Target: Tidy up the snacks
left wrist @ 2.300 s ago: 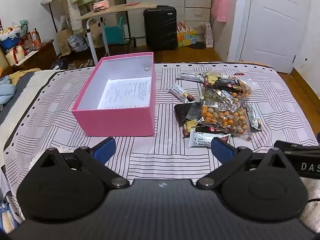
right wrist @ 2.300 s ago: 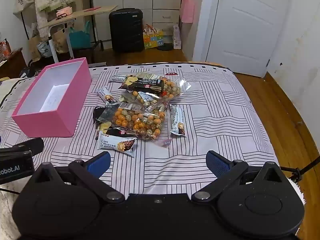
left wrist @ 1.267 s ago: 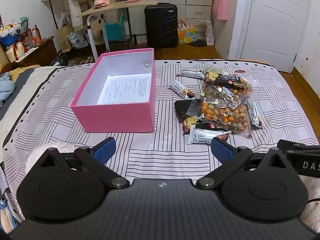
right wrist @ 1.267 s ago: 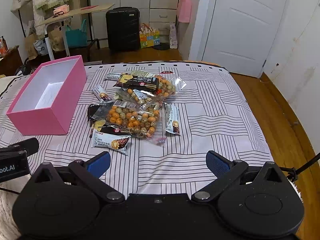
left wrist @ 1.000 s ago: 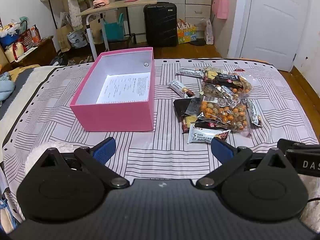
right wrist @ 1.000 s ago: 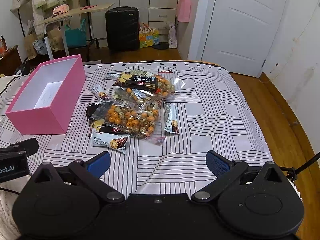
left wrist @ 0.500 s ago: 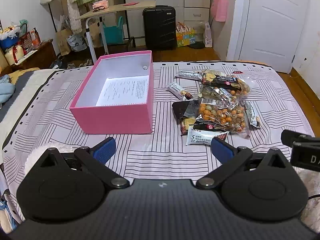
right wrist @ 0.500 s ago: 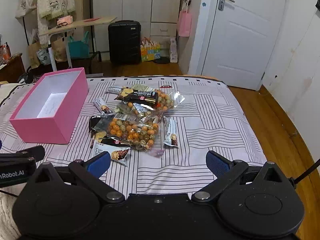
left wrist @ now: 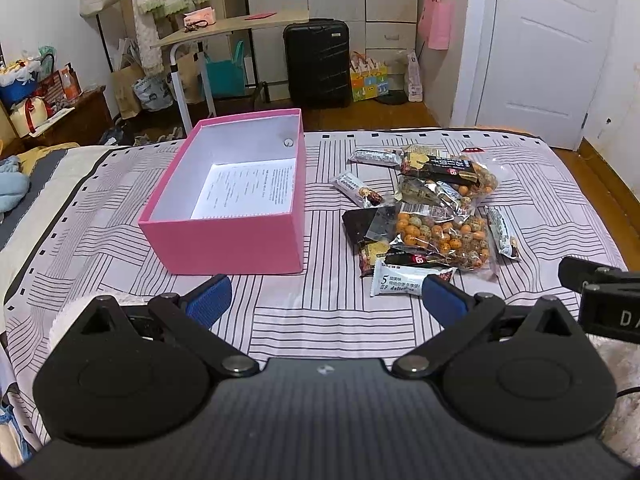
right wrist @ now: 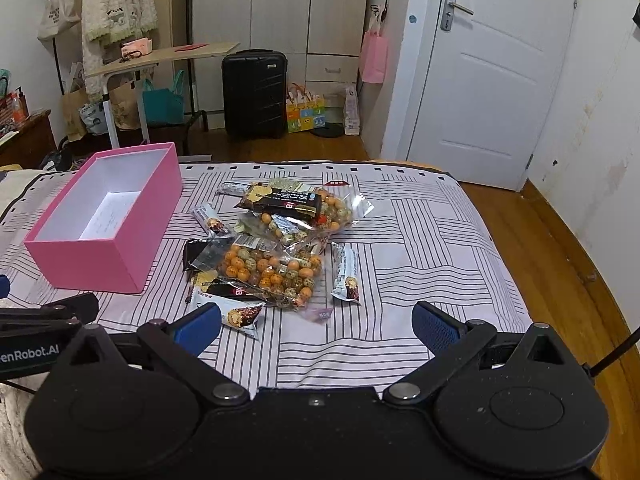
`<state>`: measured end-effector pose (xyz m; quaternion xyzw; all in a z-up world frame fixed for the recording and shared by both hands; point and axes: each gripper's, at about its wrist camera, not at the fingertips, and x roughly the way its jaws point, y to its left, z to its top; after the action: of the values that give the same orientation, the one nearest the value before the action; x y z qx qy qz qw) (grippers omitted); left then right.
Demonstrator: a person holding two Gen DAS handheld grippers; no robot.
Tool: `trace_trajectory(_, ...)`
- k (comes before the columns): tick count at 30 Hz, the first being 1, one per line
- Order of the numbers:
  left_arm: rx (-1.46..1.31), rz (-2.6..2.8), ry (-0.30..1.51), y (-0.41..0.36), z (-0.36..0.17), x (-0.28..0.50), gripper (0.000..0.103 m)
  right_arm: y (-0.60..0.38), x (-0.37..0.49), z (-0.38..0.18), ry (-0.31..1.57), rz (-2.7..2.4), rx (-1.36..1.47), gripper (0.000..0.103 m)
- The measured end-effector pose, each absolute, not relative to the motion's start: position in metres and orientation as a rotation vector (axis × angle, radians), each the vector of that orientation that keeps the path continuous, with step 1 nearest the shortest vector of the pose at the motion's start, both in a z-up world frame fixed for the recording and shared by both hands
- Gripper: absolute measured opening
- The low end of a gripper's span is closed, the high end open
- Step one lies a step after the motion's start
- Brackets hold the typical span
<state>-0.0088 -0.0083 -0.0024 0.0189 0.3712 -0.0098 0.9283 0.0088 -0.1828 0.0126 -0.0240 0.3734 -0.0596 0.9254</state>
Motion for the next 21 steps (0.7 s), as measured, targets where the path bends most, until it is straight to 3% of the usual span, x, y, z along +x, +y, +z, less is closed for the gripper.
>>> trace_trajectory(21,0.038,-0.021,0.778,-0.0078,-0.0055,-0.009,0.103,-0.1899,0.0126,0.0097,0.731,-0.098,-0.052,0.103)
